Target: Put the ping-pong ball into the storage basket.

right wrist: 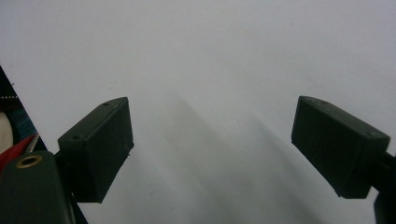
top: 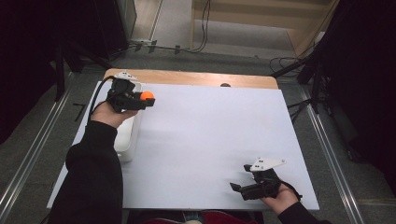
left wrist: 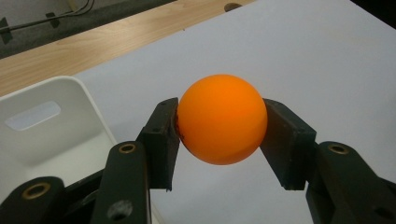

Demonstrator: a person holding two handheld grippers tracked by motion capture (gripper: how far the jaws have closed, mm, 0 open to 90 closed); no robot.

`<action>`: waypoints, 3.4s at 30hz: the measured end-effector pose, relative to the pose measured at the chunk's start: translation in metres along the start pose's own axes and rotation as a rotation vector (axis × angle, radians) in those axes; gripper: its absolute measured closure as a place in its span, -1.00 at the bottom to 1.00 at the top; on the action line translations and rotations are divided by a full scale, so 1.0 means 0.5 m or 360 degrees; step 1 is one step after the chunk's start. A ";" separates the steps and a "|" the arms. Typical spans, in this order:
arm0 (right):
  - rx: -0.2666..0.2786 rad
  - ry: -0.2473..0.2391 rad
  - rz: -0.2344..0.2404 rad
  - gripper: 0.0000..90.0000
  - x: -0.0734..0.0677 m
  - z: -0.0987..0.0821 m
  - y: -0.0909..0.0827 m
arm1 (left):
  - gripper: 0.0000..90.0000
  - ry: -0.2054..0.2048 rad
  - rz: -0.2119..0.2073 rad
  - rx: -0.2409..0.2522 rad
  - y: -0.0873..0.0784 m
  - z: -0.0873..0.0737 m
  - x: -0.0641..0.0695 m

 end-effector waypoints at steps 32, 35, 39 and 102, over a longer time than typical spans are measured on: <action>-0.0002 -0.0005 0.0000 -0.74 0.000 0.000 0.000 | 0.11 -0.0087 0.0139 0.0018 -0.025 -0.019 -0.054; -0.0003 -0.0005 -0.0003 -0.74 0.000 0.000 -0.001 | 0.11 -0.0096 0.0155 0.0014 -0.027 -0.022 -0.060; 0.0005 0.0008 -0.0007 -0.74 0.000 0.001 -0.001 | 0.11 -0.0109 0.0168 0.0013 -0.029 -0.026 -0.067; -0.0001 -0.0002 -0.0007 -0.74 -0.001 0.001 0.000 | -0.03 -0.0291 0.0235 -0.0123 0.010 -0.098 -0.130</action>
Point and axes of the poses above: each handheld gripper's, and its own axes: y roughly forward along the jaws, z roughly out of its top, x roughly to its right, the point moved 6 cm from there along y, roughly forward along the jaws, and after that the axes turned 9 degrees about y, right-handed, at the moved point
